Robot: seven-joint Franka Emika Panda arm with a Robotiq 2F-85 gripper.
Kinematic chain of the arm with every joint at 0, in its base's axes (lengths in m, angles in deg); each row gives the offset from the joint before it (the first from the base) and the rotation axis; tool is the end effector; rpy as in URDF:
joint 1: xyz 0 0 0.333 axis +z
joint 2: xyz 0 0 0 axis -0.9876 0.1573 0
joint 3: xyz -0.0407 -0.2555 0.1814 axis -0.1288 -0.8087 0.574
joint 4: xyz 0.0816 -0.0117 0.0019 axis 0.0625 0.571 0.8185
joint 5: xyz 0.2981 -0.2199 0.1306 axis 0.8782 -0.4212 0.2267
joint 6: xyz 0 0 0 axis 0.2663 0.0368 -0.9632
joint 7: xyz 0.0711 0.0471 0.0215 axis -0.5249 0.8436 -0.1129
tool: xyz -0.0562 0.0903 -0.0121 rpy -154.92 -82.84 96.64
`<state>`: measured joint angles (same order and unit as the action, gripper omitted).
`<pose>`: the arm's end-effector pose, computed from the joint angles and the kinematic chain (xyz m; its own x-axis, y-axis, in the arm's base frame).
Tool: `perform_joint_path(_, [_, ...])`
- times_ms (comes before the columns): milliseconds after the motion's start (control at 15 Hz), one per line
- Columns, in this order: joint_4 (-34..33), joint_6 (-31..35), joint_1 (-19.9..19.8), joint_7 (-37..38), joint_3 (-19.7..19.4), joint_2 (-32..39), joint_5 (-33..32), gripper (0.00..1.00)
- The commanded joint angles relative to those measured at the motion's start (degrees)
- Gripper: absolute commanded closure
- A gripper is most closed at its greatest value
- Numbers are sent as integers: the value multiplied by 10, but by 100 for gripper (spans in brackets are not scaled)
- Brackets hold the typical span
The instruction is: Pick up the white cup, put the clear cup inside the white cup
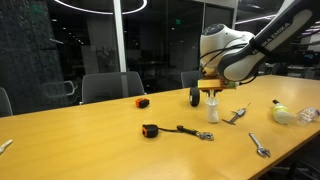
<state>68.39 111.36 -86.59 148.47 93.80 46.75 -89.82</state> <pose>0.4968 0.0045 0.3951 0.6524 -0.4887 0.5793 -0.6569 -0.7458 0.1107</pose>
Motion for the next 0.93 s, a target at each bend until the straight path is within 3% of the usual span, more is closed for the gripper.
perform_joint_path(0, [-3,-5,8,45,-6,1,-30,84])
perform_joint_path(867, [6,-41,20,169,-12,15,-138,85])
